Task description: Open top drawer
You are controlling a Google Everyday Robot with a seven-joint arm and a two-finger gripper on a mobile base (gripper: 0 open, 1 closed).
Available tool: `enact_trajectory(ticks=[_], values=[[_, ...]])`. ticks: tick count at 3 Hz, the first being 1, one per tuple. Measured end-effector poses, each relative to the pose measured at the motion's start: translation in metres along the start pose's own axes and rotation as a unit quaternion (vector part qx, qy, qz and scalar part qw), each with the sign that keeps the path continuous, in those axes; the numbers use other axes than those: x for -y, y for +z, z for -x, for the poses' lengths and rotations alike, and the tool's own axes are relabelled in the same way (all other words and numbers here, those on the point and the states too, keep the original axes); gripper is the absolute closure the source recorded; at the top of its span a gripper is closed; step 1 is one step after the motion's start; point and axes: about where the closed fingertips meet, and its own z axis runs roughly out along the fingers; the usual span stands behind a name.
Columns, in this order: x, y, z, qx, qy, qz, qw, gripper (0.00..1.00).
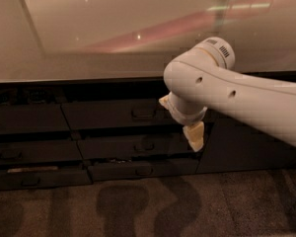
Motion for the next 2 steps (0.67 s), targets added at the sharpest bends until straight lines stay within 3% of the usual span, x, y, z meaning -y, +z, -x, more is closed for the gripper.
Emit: enact_trajectory(ticks=[1,2], values=[[0.0203,0.0226,-0.0343,0.006,0.018,0.004,0.9998,0.0],[0.0203,0.0226,-0.0343,0.006,0.018,0.004,0.9998,0.0]])
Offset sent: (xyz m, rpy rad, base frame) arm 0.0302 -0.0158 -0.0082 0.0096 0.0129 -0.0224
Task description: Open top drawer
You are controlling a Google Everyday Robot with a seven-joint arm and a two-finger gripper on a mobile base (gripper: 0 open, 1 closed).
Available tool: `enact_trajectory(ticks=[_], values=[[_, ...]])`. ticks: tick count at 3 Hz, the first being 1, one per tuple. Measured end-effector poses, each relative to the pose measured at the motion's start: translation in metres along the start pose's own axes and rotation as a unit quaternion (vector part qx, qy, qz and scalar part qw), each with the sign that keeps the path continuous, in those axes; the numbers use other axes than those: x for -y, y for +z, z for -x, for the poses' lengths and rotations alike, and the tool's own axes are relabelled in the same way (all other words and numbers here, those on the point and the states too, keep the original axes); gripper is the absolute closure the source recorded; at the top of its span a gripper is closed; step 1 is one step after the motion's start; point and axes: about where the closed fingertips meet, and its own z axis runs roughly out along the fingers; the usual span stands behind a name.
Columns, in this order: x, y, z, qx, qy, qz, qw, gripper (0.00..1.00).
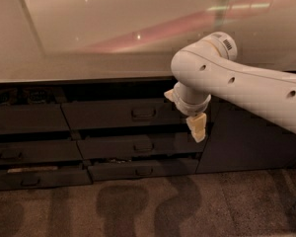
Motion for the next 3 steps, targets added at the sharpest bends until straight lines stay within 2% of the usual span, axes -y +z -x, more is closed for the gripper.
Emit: enact_trajectory(ticks=[1,2,3], values=[[-0.0006,0.0014,0.0009,0.029,-0.006,-0.006,0.9995,0.0],[0.0029,0.0083,-0.0011,0.111,0.002,-0.039,0.9931,0.0],[0.0005,0.0049,0.0058,0.141,-0.009,-0.048,0.9888,0.0]])
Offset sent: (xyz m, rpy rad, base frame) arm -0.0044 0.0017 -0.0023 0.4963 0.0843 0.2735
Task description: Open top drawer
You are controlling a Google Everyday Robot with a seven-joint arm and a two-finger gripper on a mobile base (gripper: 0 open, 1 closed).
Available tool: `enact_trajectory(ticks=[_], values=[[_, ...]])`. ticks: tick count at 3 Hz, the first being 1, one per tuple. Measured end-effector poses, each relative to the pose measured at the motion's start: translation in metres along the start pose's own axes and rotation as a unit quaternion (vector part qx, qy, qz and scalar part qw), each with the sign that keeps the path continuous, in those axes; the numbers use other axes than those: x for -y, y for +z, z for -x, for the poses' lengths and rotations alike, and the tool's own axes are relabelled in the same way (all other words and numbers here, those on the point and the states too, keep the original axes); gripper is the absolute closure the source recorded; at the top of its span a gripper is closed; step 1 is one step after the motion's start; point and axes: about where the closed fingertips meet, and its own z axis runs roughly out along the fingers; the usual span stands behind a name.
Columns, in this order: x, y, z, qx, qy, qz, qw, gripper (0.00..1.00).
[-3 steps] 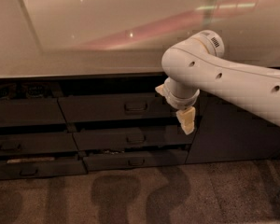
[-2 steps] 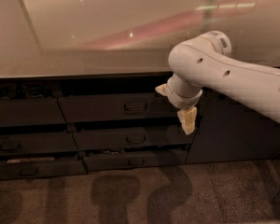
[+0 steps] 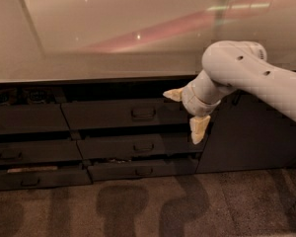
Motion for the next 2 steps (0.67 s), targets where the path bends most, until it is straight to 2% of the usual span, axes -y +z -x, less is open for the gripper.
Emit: enact_trajectory(ticks=[1,2], values=[[-0.0017,0.0011,-0.0073,-0.008,0.042,-0.016,0.999,0.0],[-0.0022,0.0047,-0.012,-0.008,0.101,-0.047,0.9937,0.0]])
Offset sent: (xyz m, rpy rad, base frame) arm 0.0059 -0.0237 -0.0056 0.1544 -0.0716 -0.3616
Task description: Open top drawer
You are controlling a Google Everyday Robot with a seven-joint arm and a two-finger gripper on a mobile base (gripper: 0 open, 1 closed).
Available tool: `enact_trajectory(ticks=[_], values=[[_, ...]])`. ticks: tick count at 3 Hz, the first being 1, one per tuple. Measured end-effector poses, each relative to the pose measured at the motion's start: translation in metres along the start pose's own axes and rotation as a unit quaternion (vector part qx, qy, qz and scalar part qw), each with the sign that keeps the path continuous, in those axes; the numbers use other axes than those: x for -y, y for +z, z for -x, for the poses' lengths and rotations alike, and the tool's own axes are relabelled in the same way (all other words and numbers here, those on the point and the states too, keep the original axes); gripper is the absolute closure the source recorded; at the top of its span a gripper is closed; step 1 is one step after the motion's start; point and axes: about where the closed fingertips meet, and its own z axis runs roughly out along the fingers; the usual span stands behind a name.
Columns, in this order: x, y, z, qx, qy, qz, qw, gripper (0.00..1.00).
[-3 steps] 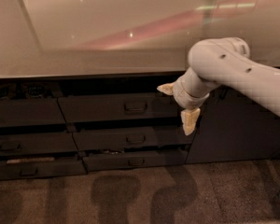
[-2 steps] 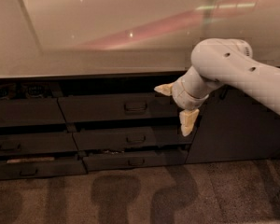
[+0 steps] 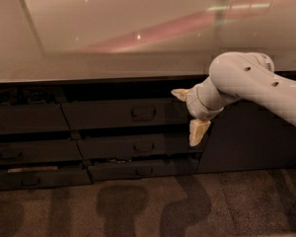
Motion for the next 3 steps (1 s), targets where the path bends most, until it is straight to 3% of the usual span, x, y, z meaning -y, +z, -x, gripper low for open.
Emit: enact_trajectory(ticks=[1,2,3], values=[[0.0,0.0,0.0,0.001,-0.001,0.001,1.0,0.0],[0.013,0.019,-0.021,0.004,0.005,0.021,0.9998,0.0],[0.034,0.05,-0.058,0.01,0.015,0.056,0.9983,0.0]])
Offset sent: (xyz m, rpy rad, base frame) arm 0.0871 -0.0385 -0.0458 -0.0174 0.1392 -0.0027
